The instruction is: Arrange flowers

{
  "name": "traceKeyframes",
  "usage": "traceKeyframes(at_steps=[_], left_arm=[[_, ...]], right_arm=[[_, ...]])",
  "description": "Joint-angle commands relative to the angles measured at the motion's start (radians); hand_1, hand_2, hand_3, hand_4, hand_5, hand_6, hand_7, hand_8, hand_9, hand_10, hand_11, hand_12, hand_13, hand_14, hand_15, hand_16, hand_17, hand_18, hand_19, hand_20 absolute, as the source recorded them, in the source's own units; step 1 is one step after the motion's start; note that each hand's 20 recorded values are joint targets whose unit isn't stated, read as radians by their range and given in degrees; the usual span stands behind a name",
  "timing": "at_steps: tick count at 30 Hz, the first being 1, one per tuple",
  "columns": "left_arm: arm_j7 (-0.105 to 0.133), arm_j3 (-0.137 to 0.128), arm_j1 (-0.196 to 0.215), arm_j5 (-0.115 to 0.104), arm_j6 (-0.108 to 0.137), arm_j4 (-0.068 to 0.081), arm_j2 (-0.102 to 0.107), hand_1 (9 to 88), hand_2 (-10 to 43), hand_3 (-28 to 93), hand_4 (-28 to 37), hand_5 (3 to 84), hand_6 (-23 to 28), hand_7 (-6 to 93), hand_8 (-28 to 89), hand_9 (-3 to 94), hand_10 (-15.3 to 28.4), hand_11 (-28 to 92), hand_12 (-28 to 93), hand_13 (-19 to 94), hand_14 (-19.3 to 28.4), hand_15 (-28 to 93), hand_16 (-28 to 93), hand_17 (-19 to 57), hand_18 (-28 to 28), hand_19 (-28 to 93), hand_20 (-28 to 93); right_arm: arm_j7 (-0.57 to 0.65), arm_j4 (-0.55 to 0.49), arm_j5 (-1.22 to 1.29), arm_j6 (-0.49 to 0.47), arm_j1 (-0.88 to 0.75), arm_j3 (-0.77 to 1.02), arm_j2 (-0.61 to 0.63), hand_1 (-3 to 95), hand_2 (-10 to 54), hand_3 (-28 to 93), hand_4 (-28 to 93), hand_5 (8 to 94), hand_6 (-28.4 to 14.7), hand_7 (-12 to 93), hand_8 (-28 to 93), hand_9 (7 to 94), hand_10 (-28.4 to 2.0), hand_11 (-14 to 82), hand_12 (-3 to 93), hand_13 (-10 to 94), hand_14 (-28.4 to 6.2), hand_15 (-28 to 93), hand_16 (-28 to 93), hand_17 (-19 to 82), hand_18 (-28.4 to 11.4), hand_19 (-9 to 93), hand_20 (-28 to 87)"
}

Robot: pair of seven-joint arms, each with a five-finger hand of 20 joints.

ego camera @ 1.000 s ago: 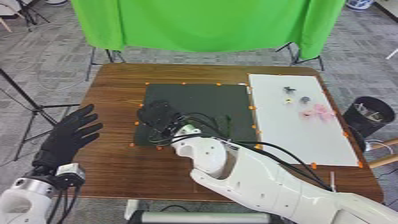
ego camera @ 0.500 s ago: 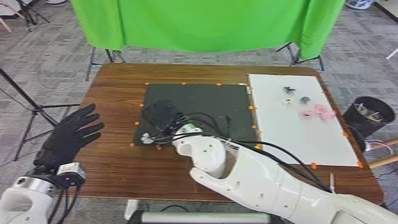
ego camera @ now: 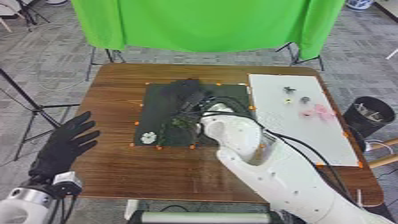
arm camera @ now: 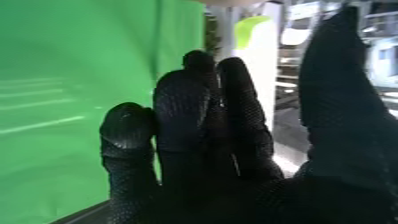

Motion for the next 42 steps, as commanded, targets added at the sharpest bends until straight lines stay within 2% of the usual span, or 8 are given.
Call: traceKeyframes(at_steps=[1, 12, 19, 27, 37, 39, 40, 42], left_arm=[[0.023, -0.004, 0.035, -0.015, 0.022, -0.013, -0.015, 24.5, -2.4, 70, -24.4, 26.1, 2.5, 20.6, -11, 21.7, 12.2, 21, 15, 19, 16.3, 30, -1, -9.3, 22.8, 42, 7], [0.036, -0.012, 0.054, -0.023, 0.031, -0.017, -0.015, 24.5, -2.3, 70, -24.5, 26.1, 2.5, 20.4, -11, 21.7, 12.1, 21, 16, 19, 16.3, 30, -1, -9.3, 22.8, 42, 7], [0.031, -0.014, 0.055, -0.02, 0.027, -0.014, -0.019, 24.8, -2.1, 69, -24.4, 26.1, 2.5, 20.5, -11, 21.7, 12.2, 21, 16, 19, 16.3, 30, -1, -9.3, 22.8, 42, 7], [0.021, -0.01, 0.045, -0.014, 0.014, -0.012, -0.021, 24.5, -2.3, 70, -24.3, 26.1, 2.5, 20.6, -11, 21.8, 12.1, 21, 16, 19, 16.3, 30, -1, -9.3, 22.9, 42, 7], [0.017, -0.009, 0.034, -0.014, 0.009, -0.005, -0.017, 24.5, -2.3, 70, -24.5, 26.1, 2.5, 20.6, -11, 21.8, 12.2, 21, 16, 19, 16.4, 30, -1, -9.3, 22.8, 42, 7], [0.009, -0.009, 0.03, -0.01, 0.004, -0.004, -0.02, 24.6, -2.2, 70, -24.5, 26.1, 2.5, 20.5, -11, 21.8, 12.2, 21, 16, 19, 16.3, 30, -1, -9.3, 22.8, 42, 7], [0.006, -0.009, 0.029, -0.009, 0.002, -0.004, -0.022, 24.6, -2.3, 70, -24.5, 26.1, 2.5, 20.5, -11, 21.9, 12.2, 21, 16, 19, 16.3, 30, -1, -9.3, 22.9, 42, 7], [0.006, -0.007, 0.026, -0.01, 0.001, -0.002, -0.021, 24.6, -2.2, 70, -24.5, 26.2, 2.5, 20.5, -11, 21.9, 12.2, 21, 16, 19, 16.3, 30, -1, -9.3, 22.9, 42, 7]], right_arm=[[0.144, 0.045, 0.039, 0.043, -0.02, 0.122, 0.274, 24.6, -9.5, 87, -27, 32.3, -7.3, 31, -12, 37.5, -15.4, 25.7, 22.3, 51, -10.3, 77, 22, 29, -21.5, 91, 51], [0.251, 0.079, 0.067, 0.044, -0.141, 0.217, 0.507, 24.1, -9.5, 88, -28, 29.4, -8.0, 29, -11, 34.6, -16.0, 21.0, 22.1, 46, -10.5, 74, 20, 26, -21.6, 87, 51], [0.273, 0.093, 0.059, 0.008, -0.2, 0.259, 0.556, 24.6, -9.5, 88, -28, 31.3, -7.3, 31, -11, 37.7, -15.2, 22.1, 21.7, 48, -10.0, 74, 20, 26, -21.7, 87, 51], [0.285, 0.089, 0.067, -0.03, -0.237, 0.29, 0.565, 24.9, -9.5, 88, -28, 39.0, -5.4, 33, -13, 46.6, -13.3, 26.5, 21.3, 52, -9.1, 73, 20, 27, -21.9, 87, 52], [0.271, 0.109, 0.053, 0.089, -0.25, 0.257, 0.577, 30.7, -9.5, 88, -28, 50.1, -0.3, 42, -17, 60.2, -9.1, 36.5, 22.9, 62, -6.7, 71, 24, 30, -20.6, 89, 52], [0.268, 0.112, 0.049, 0.117, -0.256, 0.254, 0.576, 36.7, -9.5, 86, -28, 54.0, 0.8, 43, -2, 61.3, -8.5, 34.3, 25.9, 66, -5.4, 70, 25, 31, -20.4, 89, 51], [0.265, 0.117, 0.048, 0.144, -0.252, 0.244, 0.577, 37.5, -9.5, 85, -28, 54.5, 0.9, 43, 0, 61.4, -8.4, 33.9, 26.4, 66, -5.3, 69, 25, 32, -20.4, 90, 51], [0.262, 0.123, 0.038, 0.186, -0.249, 0.232, 0.58, 42.6, -9.5, 83, -28, 58.3, 1.9, 48, 1, 73.7, -6.2, 22.4, 37.6, 69, -4.8, 69, 27, 33, -20.1, 90, 50]])
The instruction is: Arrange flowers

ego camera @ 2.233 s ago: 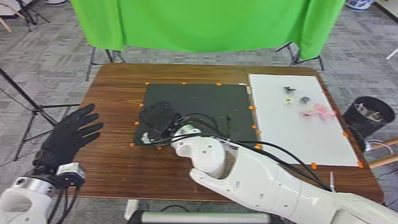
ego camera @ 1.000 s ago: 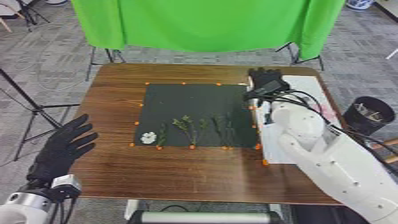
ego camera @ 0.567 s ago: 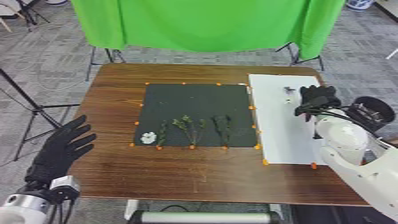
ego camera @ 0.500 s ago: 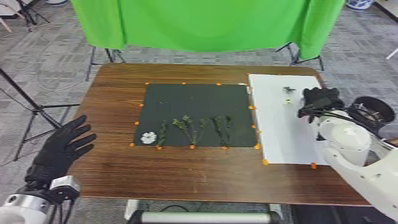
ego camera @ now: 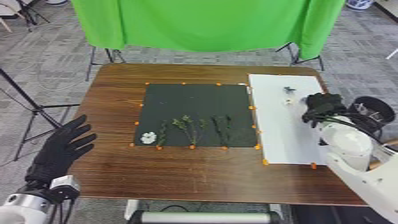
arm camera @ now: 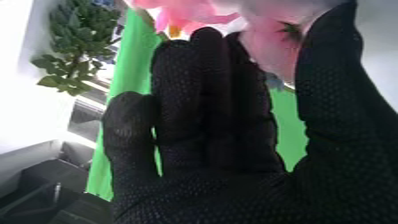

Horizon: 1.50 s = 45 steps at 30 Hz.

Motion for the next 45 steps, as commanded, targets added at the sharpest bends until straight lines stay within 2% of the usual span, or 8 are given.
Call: traceKeyframes(at_steps=[1, 4, 12, 20, 32, 39, 44, 45], left_arm=[[-0.02, 0.0, -0.006, 0.005, -0.017, 0.005, -0.009, 24.6, -2.2, 70, -24.5, 26.2, 2.5, 20.5, -11, 21.9, 12.2, 21, 16, 19, 16.4, 30, -1, -9.3, 22.9, 42, 7], [-0.021, -0.004, -0.003, 0.006, -0.018, 0.005, -0.01, 24.6, -2.2, 70, -24.4, 26.2, 2.5, 20.5, -11, 21.9, 12.2, 21, 16, 19, 16.4, 30, -1, -9.3, 22.9, 42, 7], [-0.023, 0.002, -0.002, 0.007, -0.015, 0.003, -0.013, 24.6, -2.2, 70, -24.5, 26.3, 2.6, 20.6, -11, 22.0, 12.4, 21, 16, 19, 16.3, 30, -1, -9.3, 22.9, 42, 7], [-0.028, 0.007, -0.008, 0.008, -0.012, 0.002, -0.013, 24.6, -2.2, 70, -24.5, 26.3, 2.6, 20.7, -11, 22.0, 12.2, 21, 16, 19, 16.3, 30, -1, -9.3, 22.8, 42, 7], [-0.035, 0.025, -0.043, 0.009, -0.01, 0.008, -0.002, 24.7, -2.0, 69, -24.4, 26.2, 2.6, 20.9, -11, 21.9, 12.2, 21, 15, 19, 16.3, 30, -1, -9.3, 22.9, 42, 7], [-0.01, 0.029, -0.034, -0.005, 0.01, 0.008, 0.017, 24.7, -2.0, 70, -24.4, 26.2, 2.6, 20.8, -11, 21.8, 12.2, 21, 16, 19, 16.4, 30, -1, -9.3, 22.8, 42, 7], [0.011, 0.046, -0.053, -0.015, 0.025, 0.014, 0.04, 24.8, -2.1, 70, -24.4, 25.8, 2.4, 20.8, -11, 21.2, 12.1, 21, 16, 19, 16.3, 30, -1, -9.3, 22.9, 42, 7], [0.005, 0.047, -0.058, -0.012, 0.021, 0.015, 0.04, 24.7, -2.2, 70, -24.4, 25.6, 2.4, 20.8, -11, 21.1, 12.0, 21, 16, 19, 16.3, 30, -1, -9.3, 22.9, 42, 7]], right_arm=[[-0.011, 0.017, -0.034, 0.122, -0.006, -0.032, 0.015, 45.4, -9.3, 82, -28, 62.4, 2.6, 49, 2, 81.0, -5.2, 18.1, 43.3, 71, -4.5, 70, 27, 35, -20.2, 91, 50], [-0.014, 0.008, -0.032, 0.134, 0.009, -0.038, 0.005, 47.3, -8.6, 82, -28, 67.4, 3.1, 48, 2, 85.9, -4.7, 17.6, 45.3, 73, -4.2, 70, 28, 36, -20.2, 92, 50], [-0.081, -0.064, -0.059, 0.205, 0.133, -0.114, -0.066, 47.4, -9.1, 83, -28, 68.5, 2.8, 48, 3, 86.7, -4.6, 17.3, 45.8, 74, -3.9, 70, 28, 37, -20.3, 93, 50], [-0.201, -0.078, -0.057, 0.238, 0.318, -0.277, -0.229, 47.5, -9.2, 83, -28, 68.8, 2.8, 47, 3, 86.9, -4.6, 16.6, 46.5, 74, -3.9, 70, 28, 37, -20.2, 93, 49], [-0.277, 0.048, -0.068, 0.207, 0.475, -0.505, -0.476, 47.1, -9.4, 84, -28, 68.7, 2.9, 48, 3, 87.1, -4.7, 15.8, 46.5, 74, -3.9, 70, 29, 37, -20.1, 93, 49], [-0.279, 0.132, -0.083, 0.196, 0.517, -0.584, -0.577, 47.0, -9.4, 84, -28, 68.6, 3.0, 48, 3, 87.1, -4.7, 15.8, 46.5, 74, -3.8, 70, 29, 37, -20.0, 93, 49], [-0.274, 0.203, -0.087, 0.224, 0.558, -0.645, -0.632, 46.9, -9.5, 84, -28, 68.6, 3.1, 48, 3, 87.0, -4.7, 15.8, 46.5, 74, -3.8, 70, 28, 37, -20.0, 93, 49], [-0.274, 0.218, -0.089, 0.232, 0.562, -0.653, -0.641, 46.9, -9.5, 84, -28, 68.6, 3.1, 48, 3, 87.1, -4.6, 15.8, 46.4, 74, -3.7, 70, 28, 37, -20.0, 93, 49]])
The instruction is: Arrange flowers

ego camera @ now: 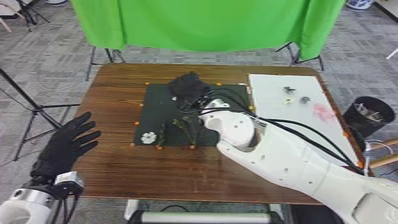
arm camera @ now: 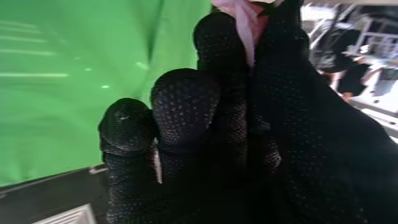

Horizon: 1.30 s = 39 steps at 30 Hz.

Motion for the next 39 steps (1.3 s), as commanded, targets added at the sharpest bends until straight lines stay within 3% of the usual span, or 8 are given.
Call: traceKeyframes(at_steps=[1, 19, 28, 39], left_arm=[[0.021, 0.019, -0.016, -0.012, 0.021, 0.009, 0.031, 24.7, -2.2, 70, -24.4, 25.5, 2.3, 20.9, -11, 20.9, 11.9, 21, 16, 18, 16.3, 30, -1, -9.4, 22.9, 42, 7], [0.002, 0.038, -0.061, 0.003, 0.004, 0.019, 0.037, 24.8, -2.0, 70, -24.5, 25.0, 2.2, 21.0, -11, 20.7, 12.1, 21, 16, 18, 16.2, 30, -1, -9.4, 22.9, 42, 7], [-0.006, 0.041, -0.072, 0.008, -0.005, 0.025, 0.036, 24.8, -2.0, 70, -24.4, 25.1, 2.3, 21.0, -11, 20.7, 12.0, 21, 16, 18, 16.2, 30, -1, -9.4, 22.9, 42, 7], [-0.015, 0.048, -0.083, 0.011, -0.012, 0.027, 0.032, 24.8, -2.0, 70, -24.4, 25.1, 2.3, 21.0, -11, 20.7, 12.0, 21, 16, 18, 16.2, 30, -1, -9.4, 22.8, 42, 7]], right_arm=[[0.004, 0.082, -0.02, 0.027, 0.059, -0.075, -0.099, 46.9, -9.5, 84, -28, 68.5, 3.1, 48, 3, 87.1, -4.6, 15.7, 46.4, 74, -3.7, 70, 28, 37, -20.0, 93, 49], [0.054, 0.173, -0.019, 0.054, 0.096, -0.159, -0.153, 47.2, -9.2, 83, -28, 67.9, 3.5, 48, 3, 86.9, -4.5, 14.4, 45.2, 74, -3.5, 70, 28, 37, -19.9, 93, 49], [0.081, 0.188, -0.033, -0.006, 0.092, -0.159, -0.163, 46.5, -9.2, 82, -28, 65.2, 3.5, 48, 2, 85.2, -4.4, 12.8, 44.5, 73, -3.3, 70, 29, 36, -19.6, 93, 49], [0.088, 0.188, -0.043, -0.044, 0.081, -0.147, -0.166, 42.3, -9.5, 81, -28, 61.7, 2.1, 45, -1, 78.7, -5.6, 16.7, 35.0, 71, -3.4, 71, 29, 35, -19.3, 93, 49]])
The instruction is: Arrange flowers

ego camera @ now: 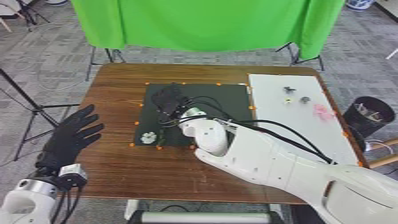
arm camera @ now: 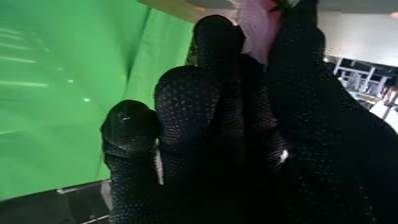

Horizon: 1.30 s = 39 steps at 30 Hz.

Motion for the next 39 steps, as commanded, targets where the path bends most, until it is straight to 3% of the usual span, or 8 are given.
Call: traceKeyframes(at_steps=[1, 16, 25, 26, 28, 33, 39], left_arm=[[-0.011, 0.009, -0.008, 0.008, -0.017, 0.005, 0.0, 24.9, -2.0, 70, -24.4, 25.1, 2.2, 21.0, -11, 20.7, 12.0, 21, 16, 18, 16.2, 30, -1, -9.3, 22.8, 42, 7], [-0.018, 0.012, -0.017, 0.011, -0.024, 0.01, -0.004, 24.7, -2.1, 70, -24.5, 25.1, 2.2, 21.1, -11, 20.7, 12.0, 21, 16, 18, 16.3, 30, -1, -9.3, 22.8, 42, 7], [-0.007, 0.0, 0.016, 0.005, -0.013, 0.0, -0.013, 24.8, -2.1, 70, -24.5, 25.2, 2.3, 21.0, -11, 20.7, 12.0, 21, 16, 18, 16.2, 30, -1, -9.4, 22.8, 42, 7], [-0.017, -0.006, 0.019, 0.009, -0.02, -0.002, -0.022, 24.8, -2.1, 70, -24.5, 25.2, 2.3, 21.0, -11, 20.7, 12.0, 21, 16, 18, 16.2, 30, -1, -9.4, 22.8, 42, 7], [-0.016, -0.011, 0.028, 0.01, -0.02, -0.003, -0.027, 24.7, -2.1, 70, -24.5, 25.2, 2.3, 21.0, -11, 20.8, 12.1, 21, 16, 18, 16.2, 30, -1, -9.4, 22.8, 42, 7], [-0.037, -0.027, 0.043, 0.018, -0.032, -0.005, -0.057, 24.8, -2.1, 70, -24.4, 25.1, 2.3, 21.1, -11, 20.7, 12.1, 21, 16, 18, 16.3, 30, -1, -9.4, 22.8, 42, 7], [-0.014, -0.041, 0.076, 0.008, -0.016, -0.016, -0.064, 24.8, -2.0, 70, -24.3, 25.2, 2.3, 20.8, -11, 20.8, 12.0, 21, 16, 18, 16.3, 30, -1, -9.4, 22.8, 42, 7]], right_arm=[[0.02, -0.001, -0.019, -0.025, 0.005, 0.008, -0.008, 42.1, -9.5, 80, -28, 61.3, 2.0, 45, -1, 78.3, -5.7, 17.2, 34.6, 71, -3.4, 71, 28, 35, -19.3, 93, 49], [0.021, -0.003, -0.018, -0.044, -0.009, 0.029, -0.008, 39.2, -9.5, 78, -28, 59.7, 1.8, 42, -1, 73.9, -6.9, 24.4, 26.3, 70, -3.5, 72, 28, 35, -19.1, 93, 50], [-0.03, -0.095, -0.024, -0.075, -0.065, 0.142, 0.011, 33.7, -8.7, 81, -28, 59.2, 1.7, 37, -5, 71.2, -7.3, 27.2, 21.3, 69, -3.8, 73, 28, 35, -19.3, 93, 50], [-0.046, -0.119, -0.023, -0.087, -0.087, 0.179, 0.021, 33.2, -8.4, 81, -28, 59.2, 1.6, 37, -6, 70.9, -7.4, 27.2, 21.3, 69, -3.8, 73, 28, 35, -19.2, 93, 50], [-0.06, -0.163, 0.016, -0.079, -0.111, 0.233, 0.052, 32.4, -7.9, 82, -28, 58.9, 1.6, 37, -8, 70.6, -7.6, 27.1, 21.2, 69, -3.8, 73, 28, 34, -19.2, 93, 50], [-0.061, -0.28, 0.295, -0.14, -0.21, 0.437, 0.148, 31.8, -7.0, 84, -28, 57.0, 1.5, 37, -16, 68.0, -8.0, 27.4, 21.4, 67, -4.2, 73, 28, 34, -19.1, 92, 50], [0.054, -0.309, 0.261, -0.12, -0.239, 0.508, 0.359, 32.3, -7.3, 85, -28, 52.1, -0.1, 37, -17, 62.3, -9.2, 28.2, 21.6, 65, -5.2, 73, 27, 33, -19.0, 92, 49]])
